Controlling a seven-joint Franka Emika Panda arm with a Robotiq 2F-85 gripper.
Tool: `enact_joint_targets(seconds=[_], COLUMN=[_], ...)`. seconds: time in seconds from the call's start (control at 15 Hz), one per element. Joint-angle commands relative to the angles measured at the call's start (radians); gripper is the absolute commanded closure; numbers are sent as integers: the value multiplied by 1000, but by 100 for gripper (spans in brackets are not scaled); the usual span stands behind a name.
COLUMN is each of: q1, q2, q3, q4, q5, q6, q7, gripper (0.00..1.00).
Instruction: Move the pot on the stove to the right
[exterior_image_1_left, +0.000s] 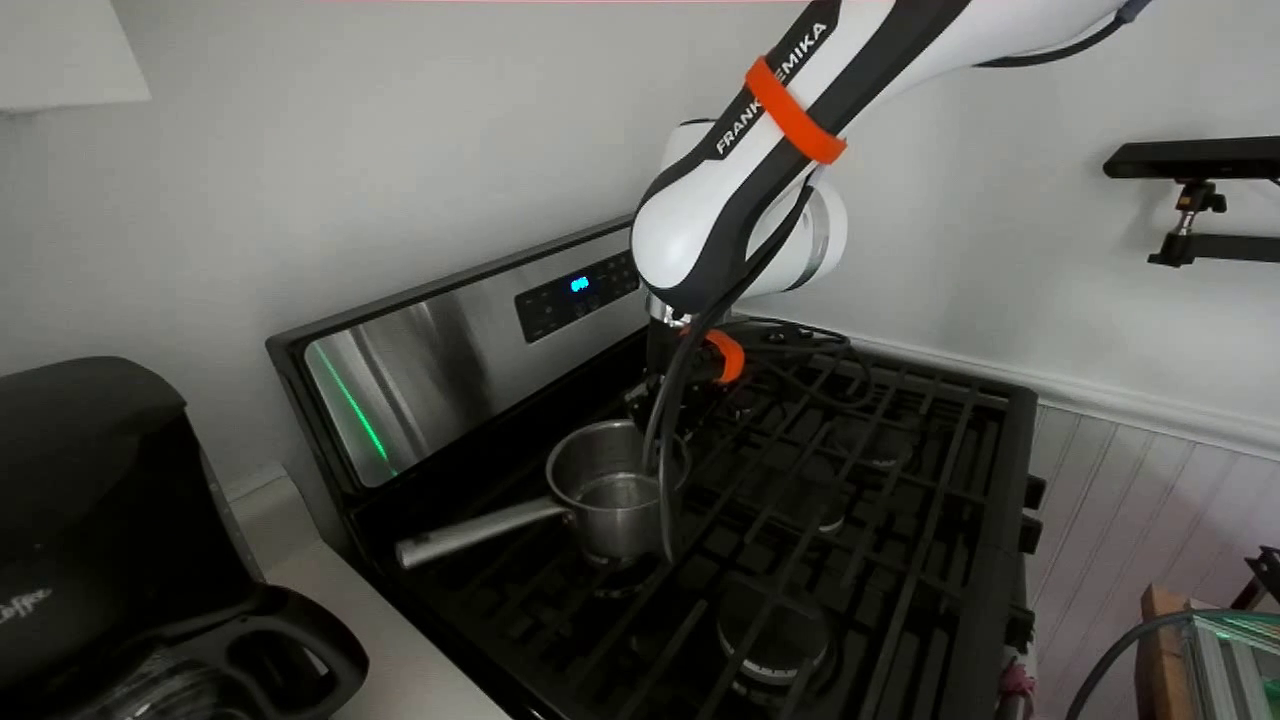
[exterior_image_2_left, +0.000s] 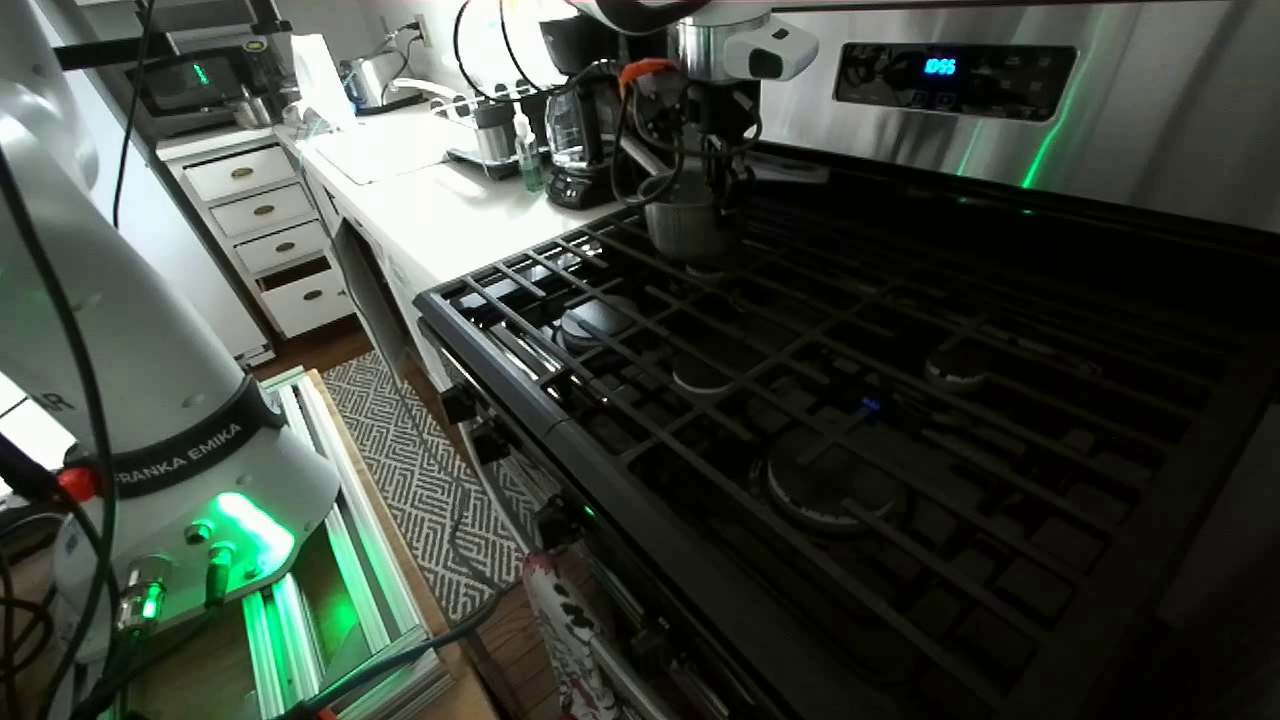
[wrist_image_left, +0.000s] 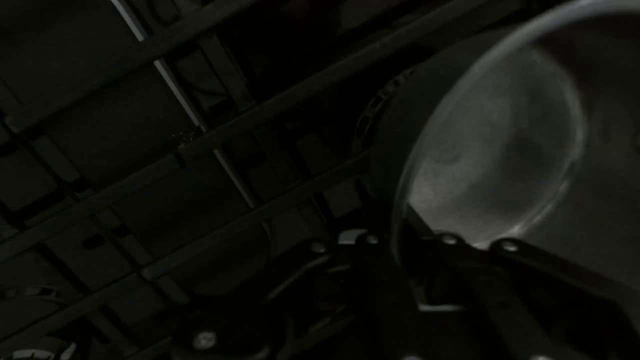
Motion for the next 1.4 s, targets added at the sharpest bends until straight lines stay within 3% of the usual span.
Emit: enact_joint_targets(seconds=[0.0,0.6,1.13,1.33], q1=[-6,-25,-128,-158], q2=[25,-8,-76,-98], q3=[5,12,0,-23], q4=[29,5,-35,-44], q5=[27,70,168,175], q6=[11,22,0,-13], q7=[4,-32,-252,-274], gripper=[100,98,98,98])
